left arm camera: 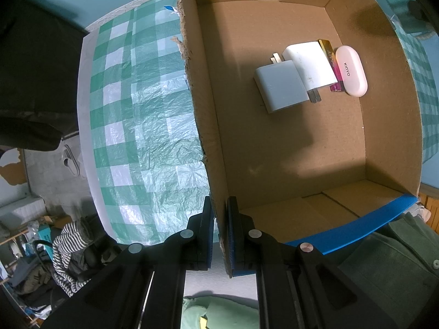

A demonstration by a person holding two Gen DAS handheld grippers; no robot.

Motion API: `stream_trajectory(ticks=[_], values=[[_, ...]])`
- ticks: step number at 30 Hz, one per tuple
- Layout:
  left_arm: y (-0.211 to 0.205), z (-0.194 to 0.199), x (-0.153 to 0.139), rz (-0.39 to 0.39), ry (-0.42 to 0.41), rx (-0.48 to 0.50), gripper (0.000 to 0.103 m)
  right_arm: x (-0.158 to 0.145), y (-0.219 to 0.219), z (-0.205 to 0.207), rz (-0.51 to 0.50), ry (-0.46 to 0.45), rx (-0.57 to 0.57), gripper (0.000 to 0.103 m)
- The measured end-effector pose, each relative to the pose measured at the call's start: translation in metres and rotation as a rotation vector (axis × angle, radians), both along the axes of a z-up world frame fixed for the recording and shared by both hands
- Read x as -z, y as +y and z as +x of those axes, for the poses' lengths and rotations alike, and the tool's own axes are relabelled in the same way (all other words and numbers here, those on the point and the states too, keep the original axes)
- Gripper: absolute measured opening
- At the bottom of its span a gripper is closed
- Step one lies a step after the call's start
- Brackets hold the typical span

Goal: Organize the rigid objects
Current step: 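Carry the green tin into the box and open the right gripper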

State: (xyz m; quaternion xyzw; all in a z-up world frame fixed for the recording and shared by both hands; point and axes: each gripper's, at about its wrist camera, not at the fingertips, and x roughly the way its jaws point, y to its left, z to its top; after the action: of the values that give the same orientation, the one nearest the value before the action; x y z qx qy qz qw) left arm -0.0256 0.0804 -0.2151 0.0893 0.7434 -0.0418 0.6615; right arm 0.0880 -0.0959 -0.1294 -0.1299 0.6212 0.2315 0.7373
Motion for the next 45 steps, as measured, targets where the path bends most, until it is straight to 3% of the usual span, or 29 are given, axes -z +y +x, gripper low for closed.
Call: stream_trajectory(ticks=[17, 34, 39, 45], values=[[0.0, 0.0, 0.0, -0.001, 0.0, -0.001, 0.009, 0.041, 0.035, 0.0, -0.044, 0.059, -0.065, 0.044], [0.0, -0.001, 0.0, 0.0, 0.001, 0.0, 0.009, 0.062, 0.034, -0.001, -0.084, 0.077, -0.053, 0.044], [0.0, -0.001, 0.0, 0.002, 0.001, 0.0, 0.009, 0.06, 0.033, -0.002, -0.087, 0.059, -0.04, 0.06], [-0.001, -0.001, 0.0, 0.001, 0.001, 0.0, 0.009, 0.054, 0.03, -0.002, -0.081, 0.052, -0.029, 0.061]])
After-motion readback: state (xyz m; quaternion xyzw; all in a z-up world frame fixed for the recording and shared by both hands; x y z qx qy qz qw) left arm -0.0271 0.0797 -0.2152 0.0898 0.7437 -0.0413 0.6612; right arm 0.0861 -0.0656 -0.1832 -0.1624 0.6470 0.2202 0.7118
